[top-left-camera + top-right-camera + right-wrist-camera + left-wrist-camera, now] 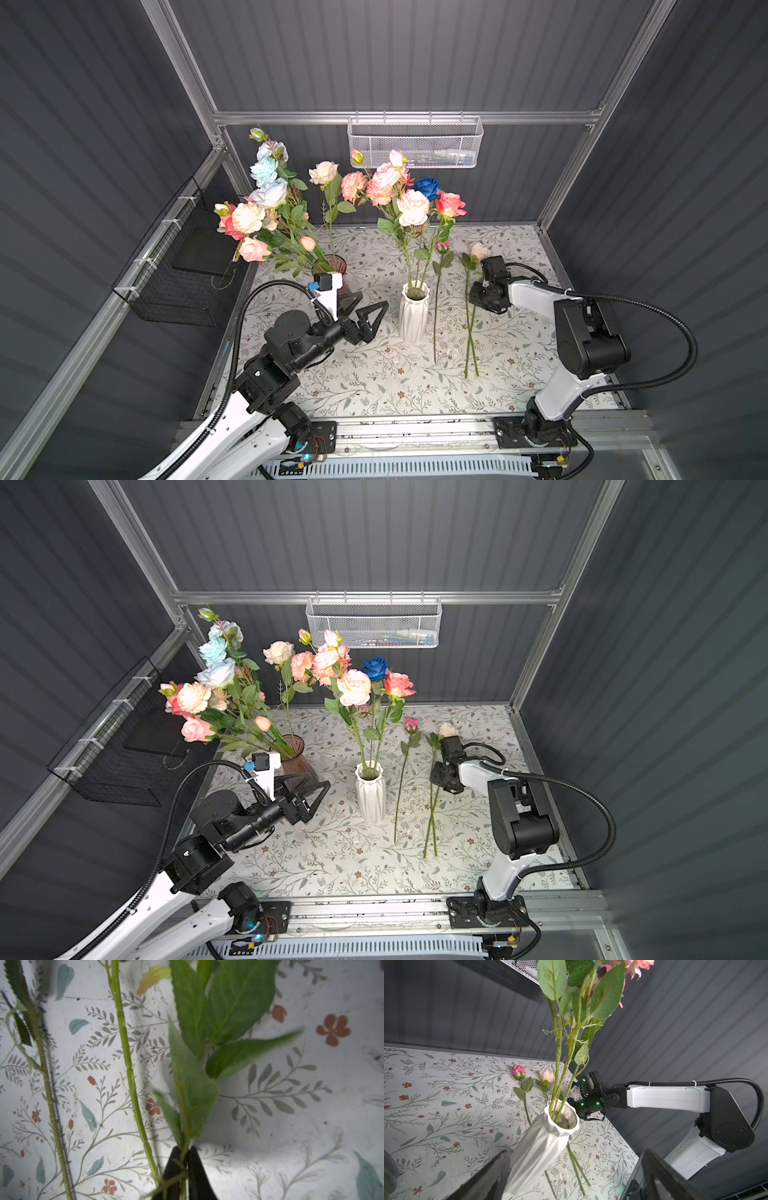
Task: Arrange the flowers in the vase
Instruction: 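Lower the right gripper to the loose stems and close on a white rose, then lift the white rose high with the right gripper toward the white vase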
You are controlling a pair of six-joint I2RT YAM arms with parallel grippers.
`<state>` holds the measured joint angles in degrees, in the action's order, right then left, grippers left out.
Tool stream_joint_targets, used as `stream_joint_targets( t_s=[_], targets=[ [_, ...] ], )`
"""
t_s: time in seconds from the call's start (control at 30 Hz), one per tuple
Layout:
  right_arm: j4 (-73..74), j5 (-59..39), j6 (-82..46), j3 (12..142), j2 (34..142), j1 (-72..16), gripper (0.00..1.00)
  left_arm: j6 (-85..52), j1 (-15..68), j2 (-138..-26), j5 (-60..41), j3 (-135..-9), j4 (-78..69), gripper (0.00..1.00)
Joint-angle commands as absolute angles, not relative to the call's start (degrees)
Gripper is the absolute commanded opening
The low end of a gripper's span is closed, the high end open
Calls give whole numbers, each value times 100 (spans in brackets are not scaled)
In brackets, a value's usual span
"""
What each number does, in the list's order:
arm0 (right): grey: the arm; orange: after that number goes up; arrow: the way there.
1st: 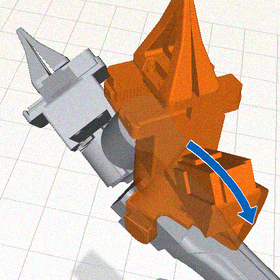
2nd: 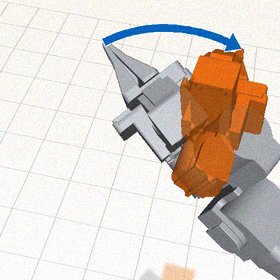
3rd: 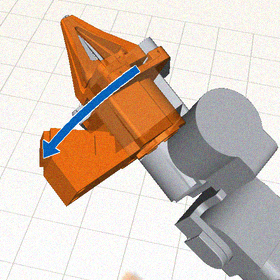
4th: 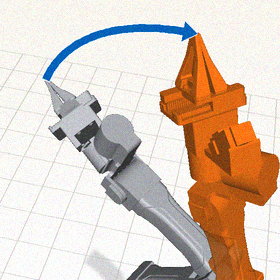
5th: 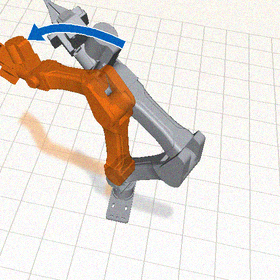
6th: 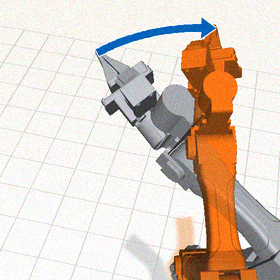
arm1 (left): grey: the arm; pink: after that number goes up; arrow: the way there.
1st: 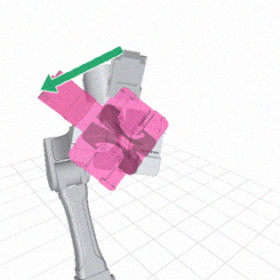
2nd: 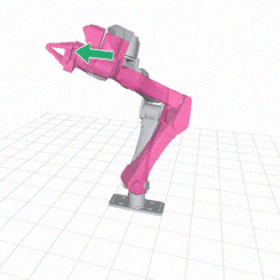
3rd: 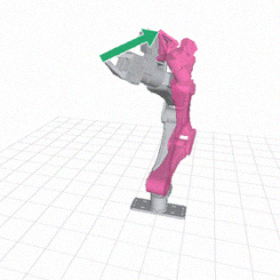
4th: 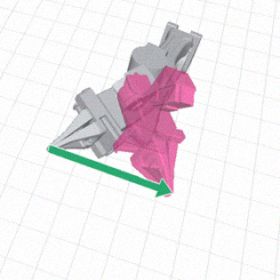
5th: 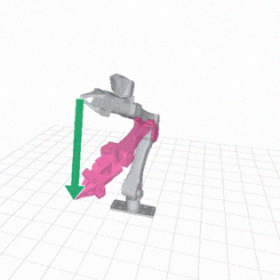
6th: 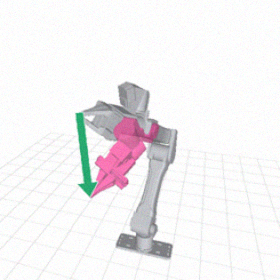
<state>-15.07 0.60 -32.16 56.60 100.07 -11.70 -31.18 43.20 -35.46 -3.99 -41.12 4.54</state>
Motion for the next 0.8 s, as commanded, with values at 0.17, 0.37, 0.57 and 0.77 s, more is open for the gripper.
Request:
stream_joint_targets(
  t_s=[0.17, 0.37, 0.57, 0.77],
  targets=[
    [-1110, 192, -2906, 5183, 9115, -1151, 0, -3063, 4341, -3429, -351, -4124, 590, 100],
    [-1127, 711, -2744, 4814, 7750, -1169, 0, -3041, 4337, -3428, -352, -4174, 554, 100],
    [-1484, 1223, -2558, 4737, 6007, -1204, 0, -2973, 4342, -3455, -347, -4296, 569, 100],
    [-1925, 943, -2601, 5092, 4605, -1362, 0, -2940, 4337, -3463, -347, -4359, 571, 100]
  ],
)
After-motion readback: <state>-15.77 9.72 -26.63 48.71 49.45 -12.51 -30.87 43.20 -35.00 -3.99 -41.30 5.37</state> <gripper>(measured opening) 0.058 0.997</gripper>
